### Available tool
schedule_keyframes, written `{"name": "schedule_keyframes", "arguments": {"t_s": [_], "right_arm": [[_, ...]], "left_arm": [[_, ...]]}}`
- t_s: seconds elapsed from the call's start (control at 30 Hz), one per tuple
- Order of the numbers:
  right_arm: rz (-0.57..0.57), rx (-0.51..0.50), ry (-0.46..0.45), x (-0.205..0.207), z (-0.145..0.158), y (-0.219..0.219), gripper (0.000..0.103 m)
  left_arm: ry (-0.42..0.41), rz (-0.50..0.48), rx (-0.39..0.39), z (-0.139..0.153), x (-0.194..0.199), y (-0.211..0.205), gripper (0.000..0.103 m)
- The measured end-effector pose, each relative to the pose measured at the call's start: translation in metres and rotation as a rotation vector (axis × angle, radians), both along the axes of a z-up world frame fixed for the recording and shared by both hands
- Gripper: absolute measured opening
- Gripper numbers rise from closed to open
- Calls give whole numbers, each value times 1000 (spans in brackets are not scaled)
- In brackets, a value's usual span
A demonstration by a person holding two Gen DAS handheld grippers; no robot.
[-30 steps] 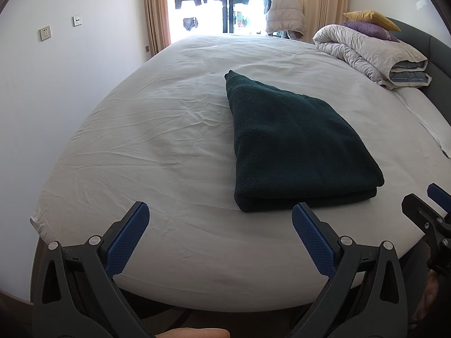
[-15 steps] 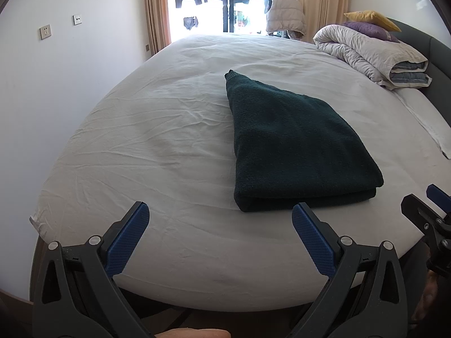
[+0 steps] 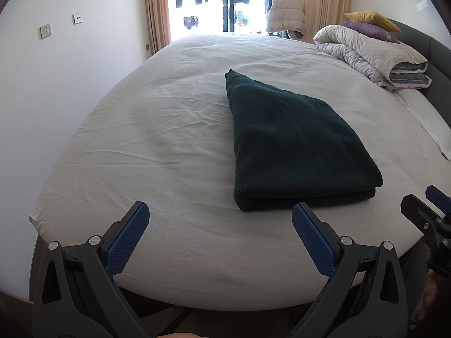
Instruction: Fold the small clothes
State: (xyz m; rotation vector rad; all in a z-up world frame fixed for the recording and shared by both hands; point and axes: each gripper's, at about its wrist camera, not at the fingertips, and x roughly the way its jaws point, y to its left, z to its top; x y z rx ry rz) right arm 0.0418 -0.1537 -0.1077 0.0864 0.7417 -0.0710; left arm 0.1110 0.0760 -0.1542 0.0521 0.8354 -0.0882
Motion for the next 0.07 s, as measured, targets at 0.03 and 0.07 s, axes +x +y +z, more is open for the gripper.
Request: {"name": "schedule_keyframes", "arguments": {"t_s": [0.03, 0.07], "right_arm": [[-1, 2, 1, 0, 0, 1, 103], [-2, 5, 2, 0, 0, 1, 103]], "left_arm": [[-2, -1, 3, 0, 0, 0, 103], [-4, -4, 9, 0, 0, -1, 103]]}}
